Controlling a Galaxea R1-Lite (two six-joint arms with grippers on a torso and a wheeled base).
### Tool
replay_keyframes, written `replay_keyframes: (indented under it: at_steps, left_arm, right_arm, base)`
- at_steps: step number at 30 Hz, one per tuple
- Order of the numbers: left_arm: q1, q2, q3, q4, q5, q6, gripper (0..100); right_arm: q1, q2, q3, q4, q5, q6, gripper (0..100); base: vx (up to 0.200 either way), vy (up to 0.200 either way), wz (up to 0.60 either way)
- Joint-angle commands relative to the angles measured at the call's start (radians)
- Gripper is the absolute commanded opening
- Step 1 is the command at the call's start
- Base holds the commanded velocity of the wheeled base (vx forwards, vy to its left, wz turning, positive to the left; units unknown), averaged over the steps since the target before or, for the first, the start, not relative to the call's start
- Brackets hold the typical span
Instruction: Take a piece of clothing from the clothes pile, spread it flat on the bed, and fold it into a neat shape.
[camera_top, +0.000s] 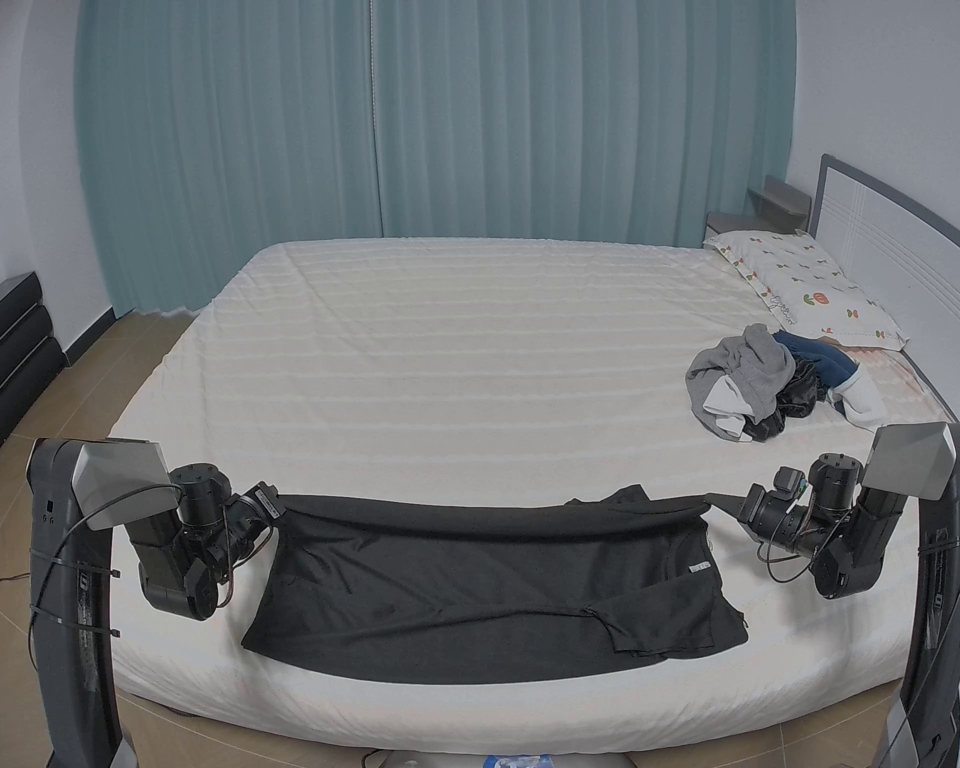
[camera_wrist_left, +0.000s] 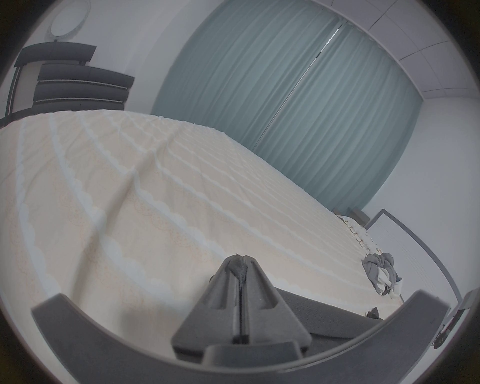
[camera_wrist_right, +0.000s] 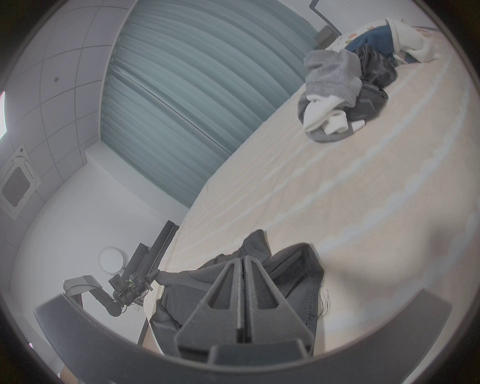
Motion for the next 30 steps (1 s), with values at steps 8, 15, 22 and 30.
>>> replay_keyframes:
  at_steps: [8, 15, 22, 30]
  left_arm:
    - [0.001, 0.025, 0.105, -0.109, -0.039, 0.127, 0]
    - [0.007, -0.007, 0.244, -0.169, -0.148, 0.253, 0]
    - [0.013, -0.017, 0.29, -0.169, -0.157, 0.324, 0]
    - [0.036, -0.033, 0.366, -0.169, -0.223, 0.46, 0]
  right_arm:
    - [0.003, 0.008, 0.052, -0.003, 0.0, -0.022, 0]
    - [-0.007, -0.019, 0.13, -0.006, 0.0, -0.085, 0]
    - [-0.04, -0.012, 0.216, -0.095, 0.034, -0.124, 0]
    - [-0.037, 0.001, 0.256, -0.13, 0.034, -0.177, 0]
  base:
    - [0.0, 0.0, 0.0]
    - [0.0, 0.0, 0.0]
    - [0.0, 0.0, 0.0]
    - [0.0, 0.0, 0.0]
